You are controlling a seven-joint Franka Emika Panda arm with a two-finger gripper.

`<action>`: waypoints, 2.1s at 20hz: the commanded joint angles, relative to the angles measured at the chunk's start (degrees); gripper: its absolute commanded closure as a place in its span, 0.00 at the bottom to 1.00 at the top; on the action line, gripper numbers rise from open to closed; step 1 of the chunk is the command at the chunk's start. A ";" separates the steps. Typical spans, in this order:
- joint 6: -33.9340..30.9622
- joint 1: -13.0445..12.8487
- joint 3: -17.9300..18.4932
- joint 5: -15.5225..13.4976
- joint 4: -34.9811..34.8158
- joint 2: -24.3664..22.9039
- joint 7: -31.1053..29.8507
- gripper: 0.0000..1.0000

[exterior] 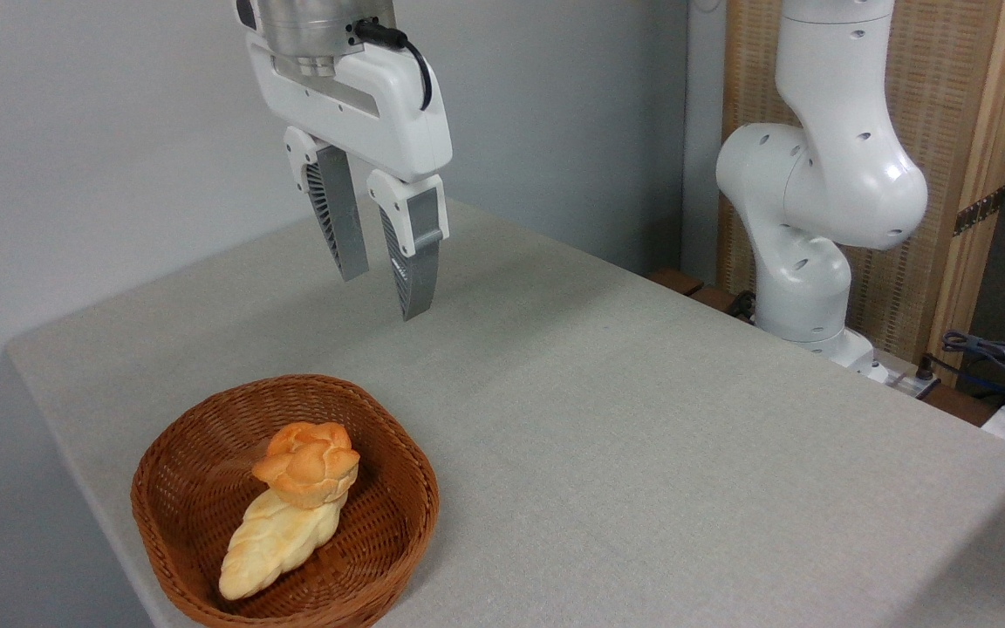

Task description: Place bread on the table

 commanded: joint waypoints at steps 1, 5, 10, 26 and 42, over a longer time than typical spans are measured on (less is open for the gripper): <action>-0.74 -0.14 0.55 0.38 -0.36 -0.64 1.28 0.00; -0.74 -0.14 0.56 0.29 -0.36 -0.64 1.29 0.00; -0.74 -0.14 0.56 0.38 -0.36 -0.64 1.20 0.00; 8.45 -0.23 -0.32 0.03 -1.06 1.81 1.12 0.00; 20.08 -0.31 -3.66 0.82 -3.97 12.54 4.10 0.00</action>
